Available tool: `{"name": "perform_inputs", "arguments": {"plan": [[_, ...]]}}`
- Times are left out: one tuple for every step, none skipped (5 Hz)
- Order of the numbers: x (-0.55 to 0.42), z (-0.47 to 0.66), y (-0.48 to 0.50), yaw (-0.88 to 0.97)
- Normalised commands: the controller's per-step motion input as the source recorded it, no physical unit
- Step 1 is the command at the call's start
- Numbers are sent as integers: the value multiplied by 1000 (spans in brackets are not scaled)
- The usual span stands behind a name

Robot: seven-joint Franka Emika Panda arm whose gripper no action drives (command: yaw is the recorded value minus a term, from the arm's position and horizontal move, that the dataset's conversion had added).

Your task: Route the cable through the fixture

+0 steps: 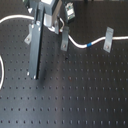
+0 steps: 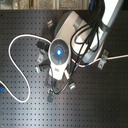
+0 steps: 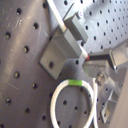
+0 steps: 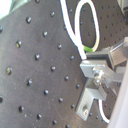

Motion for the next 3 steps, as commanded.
{"name": "perform_inputs", "arguments": {"plan": [[-26,0,9,0],[-208,4,2,0],[-305,6,107,0]]}}
